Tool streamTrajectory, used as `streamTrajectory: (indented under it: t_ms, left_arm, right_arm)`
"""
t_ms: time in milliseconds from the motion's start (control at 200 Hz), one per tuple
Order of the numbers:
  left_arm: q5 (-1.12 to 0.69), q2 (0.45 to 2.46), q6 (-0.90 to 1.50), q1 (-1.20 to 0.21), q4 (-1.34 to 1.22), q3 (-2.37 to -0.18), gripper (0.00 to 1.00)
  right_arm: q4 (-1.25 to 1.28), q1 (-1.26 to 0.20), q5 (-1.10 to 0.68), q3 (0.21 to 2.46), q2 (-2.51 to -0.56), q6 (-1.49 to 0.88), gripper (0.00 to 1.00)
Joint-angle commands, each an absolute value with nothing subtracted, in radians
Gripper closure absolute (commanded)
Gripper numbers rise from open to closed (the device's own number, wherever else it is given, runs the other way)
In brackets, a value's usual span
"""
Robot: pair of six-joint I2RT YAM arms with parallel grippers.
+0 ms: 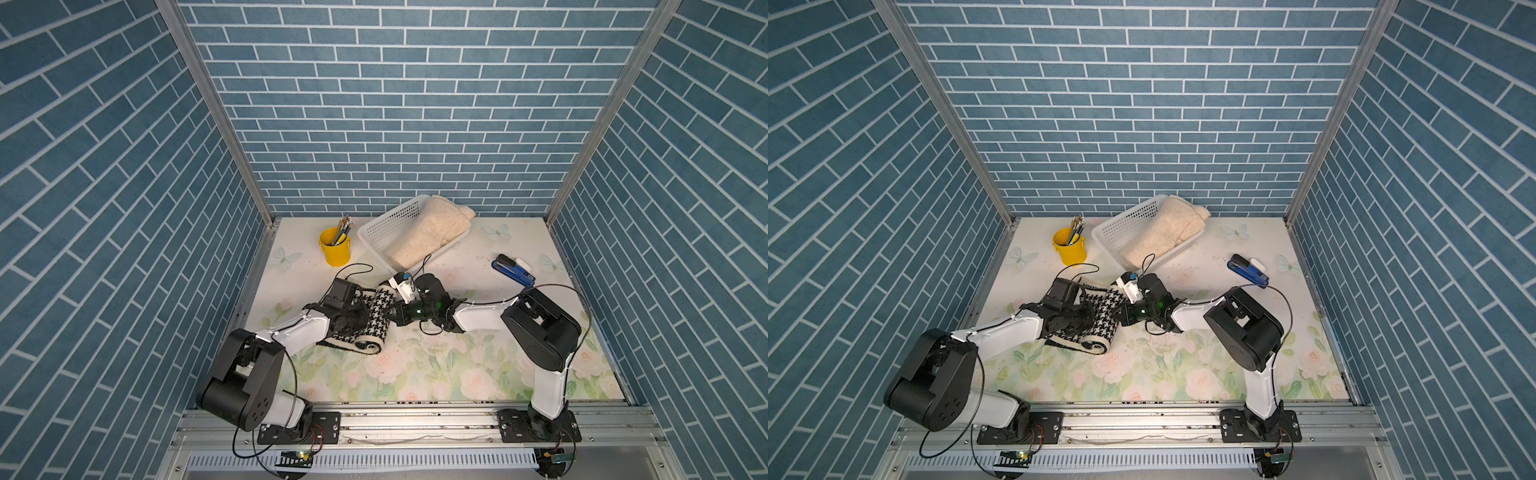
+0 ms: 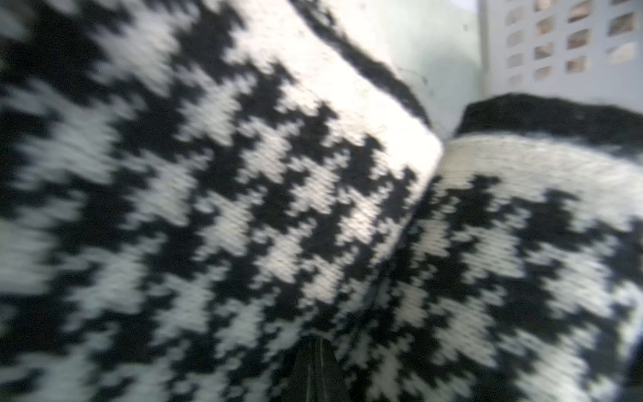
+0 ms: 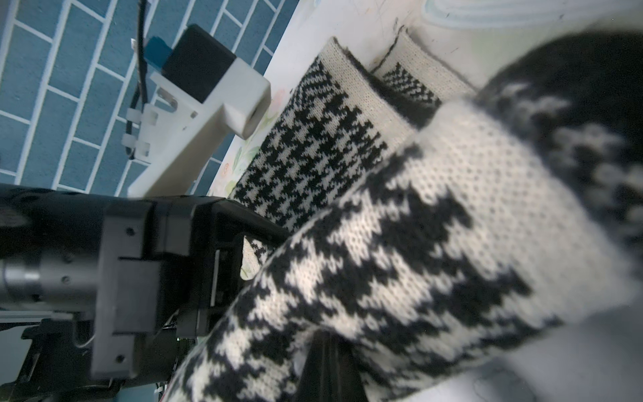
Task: Roll up the scarf and place it into the basket
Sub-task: Roll the scarf at the center of the board.
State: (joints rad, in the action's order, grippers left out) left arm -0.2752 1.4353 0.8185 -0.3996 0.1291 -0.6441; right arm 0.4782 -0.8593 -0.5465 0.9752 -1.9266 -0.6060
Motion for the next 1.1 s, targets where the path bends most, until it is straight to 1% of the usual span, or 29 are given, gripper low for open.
streamTrajectory:
  t_ms: [0,195,285,405,520,675,765,830,945,1095]
  left_arm:
    - [-0.343,1.434,0.855,-0.442,0.041,-0.640,1.00]
    - [-0.410,1.463,0.897,-0.492,-0.043,-0.635,1.00]
    - [-0.379,1.468,0.887,-0.485,-0.015,-0.627,1.00]
    - [-0.360,1.458,0.845,-0.415,0.028,-0.612,1.00]
    - [-0.322,1.420,0.782,-0.320,0.115,-0.610,0.97]
    - [-0.249,1.352,0.697,-0.202,0.243,-0.644,0.93]
    - [-0.235,1.319,0.672,-0.152,0.291,-0.670,0.92]
    - [-0.240,1.290,0.667,-0.142,0.308,-0.689,0.92]
    - [-0.320,1.248,0.666,-0.144,0.292,-0.702,0.91]
    - [-0.391,1.226,0.690,-0.154,0.243,-0.670,0.91]
  right_arm:
    - [0.458,-0.864,-0.552,0.997,-1.948,-0.614,1.00]
    - [0.466,-0.864,-0.556,0.995,-1.948,-0.614,1.00]
    - [0.468,-0.864,-0.561,0.998,-1.947,-0.615,1.00]
    - [0.466,-0.868,-0.569,1.006,-1.947,-0.612,1.00]
    - [0.453,-0.877,-0.577,1.031,-1.960,-0.606,1.00]
    - [0.418,-0.907,-0.589,1.101,-2.000,-0.593,1.00]
    - [0.396,-0.920,-0.591,1.150,-2.035,-0.588,1.00]
    - [0.387,-0.924,-0.596,1.186,-2.069,-0.587,1.00]
    - [0.382,-0.925,-0.611,1.243,-2.133,-0.599,1.00]
    - [0.380,-0.928,-0.618,1.289,-2.184,-0.606,1.00]
